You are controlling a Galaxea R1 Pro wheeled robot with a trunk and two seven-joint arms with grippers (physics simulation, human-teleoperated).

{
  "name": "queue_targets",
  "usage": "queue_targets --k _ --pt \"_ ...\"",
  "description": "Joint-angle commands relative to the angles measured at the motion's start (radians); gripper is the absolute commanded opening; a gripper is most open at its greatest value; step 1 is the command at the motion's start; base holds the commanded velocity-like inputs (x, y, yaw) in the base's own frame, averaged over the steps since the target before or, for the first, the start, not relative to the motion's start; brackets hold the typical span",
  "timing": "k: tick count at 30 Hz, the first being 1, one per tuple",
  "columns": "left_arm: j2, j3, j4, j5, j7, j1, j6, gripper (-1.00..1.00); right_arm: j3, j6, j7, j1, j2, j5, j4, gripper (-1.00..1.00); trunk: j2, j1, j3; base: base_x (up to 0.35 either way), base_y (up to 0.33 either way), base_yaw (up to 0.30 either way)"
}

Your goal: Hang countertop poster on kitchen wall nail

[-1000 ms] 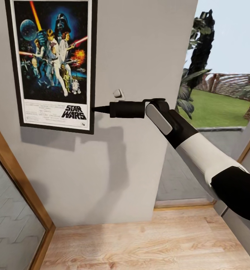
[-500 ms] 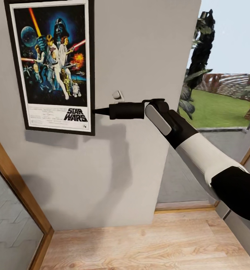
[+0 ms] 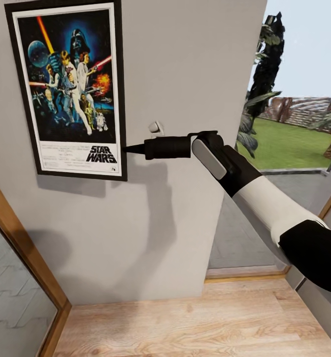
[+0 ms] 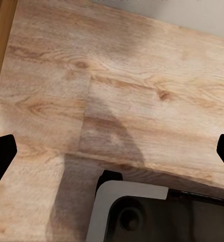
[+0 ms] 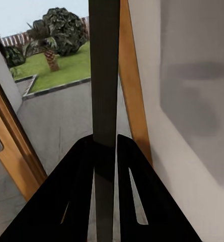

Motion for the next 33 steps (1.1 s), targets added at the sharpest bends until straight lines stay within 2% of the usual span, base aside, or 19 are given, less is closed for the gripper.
queue_targets --k 1,33 --pt "0.0 0.001 -0.001 0.008 -0.006 0.0 0.002 1.0 0.001 0.008 0.001 -0.001 0.0 -0.01 0.001 -1.0 -0.002 0.001 -0.002 0.048 0.0 0.0" --pt "0.0 0.002 -0.001 0.008 -0.006 0.0 0.002 1.0 -0.002 0.006 0.001 0.0 -0.001 -0.01 0.0 -1.0 -0.002 0.001 -0.002 0.099 0.0 0.0"
